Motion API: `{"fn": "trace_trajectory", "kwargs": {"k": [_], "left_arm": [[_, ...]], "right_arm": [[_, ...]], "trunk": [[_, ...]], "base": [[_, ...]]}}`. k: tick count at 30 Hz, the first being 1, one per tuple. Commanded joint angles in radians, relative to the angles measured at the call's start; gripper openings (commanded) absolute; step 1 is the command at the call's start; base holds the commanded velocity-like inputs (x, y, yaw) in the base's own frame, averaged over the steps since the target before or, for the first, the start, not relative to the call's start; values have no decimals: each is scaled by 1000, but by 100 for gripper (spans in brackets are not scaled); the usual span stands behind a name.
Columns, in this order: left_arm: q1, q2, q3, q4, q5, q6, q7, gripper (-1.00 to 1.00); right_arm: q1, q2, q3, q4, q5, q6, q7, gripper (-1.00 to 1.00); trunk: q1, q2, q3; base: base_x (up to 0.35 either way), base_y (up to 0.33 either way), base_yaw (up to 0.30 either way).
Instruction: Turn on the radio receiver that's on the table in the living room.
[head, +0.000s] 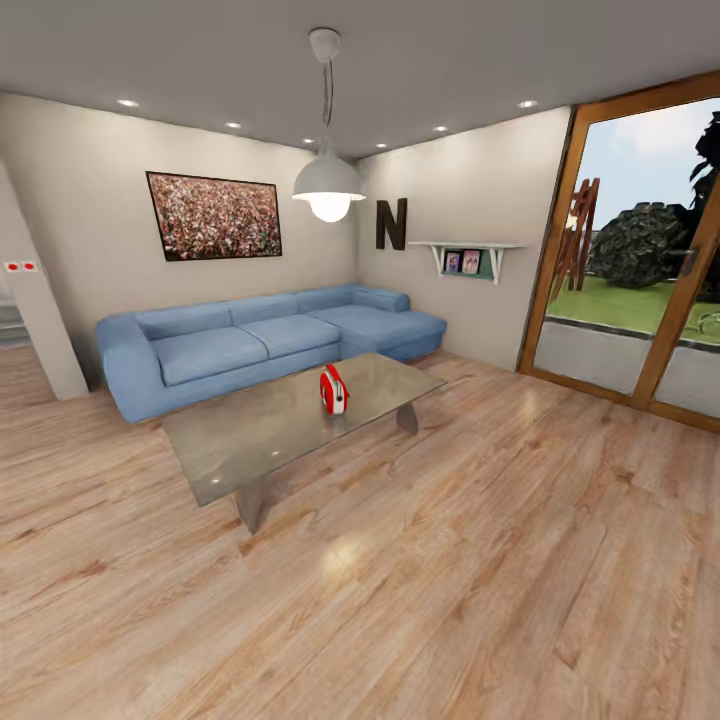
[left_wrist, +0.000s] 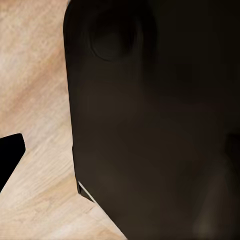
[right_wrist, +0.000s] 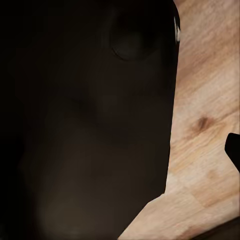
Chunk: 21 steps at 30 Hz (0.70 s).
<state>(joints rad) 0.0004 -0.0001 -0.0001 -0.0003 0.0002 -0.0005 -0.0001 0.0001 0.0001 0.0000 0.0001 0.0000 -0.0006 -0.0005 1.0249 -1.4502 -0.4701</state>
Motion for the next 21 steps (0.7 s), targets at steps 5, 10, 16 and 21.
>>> {"fn": "trace_trajectory", "kwargs": {"k": [5,10,16,21], "left_arm": [[28,-28,-1,-3,1,-6,-1,100],[31,-56,-2,-3,1,-6,-1,100],[32,-76,-2,-3,1,-6,-1,100],[32,-79,0,-3,2,-6,-1,100]], "right_arm": [[-29,28,1,-2,0,-6,-5,100],[-57,51,-1,-3,1,-7,-6,100],[-71,51,-3,-3,2,-8,-6,100],[-71,51,-2,-3,1,-15,-6,100]], "trunk": [[0,0,0],[0,0,0],[0,0,0],[0,0,0]], "base": [[0,0,0],[0,0,0],[0,0,0],[0,0,0]]}}
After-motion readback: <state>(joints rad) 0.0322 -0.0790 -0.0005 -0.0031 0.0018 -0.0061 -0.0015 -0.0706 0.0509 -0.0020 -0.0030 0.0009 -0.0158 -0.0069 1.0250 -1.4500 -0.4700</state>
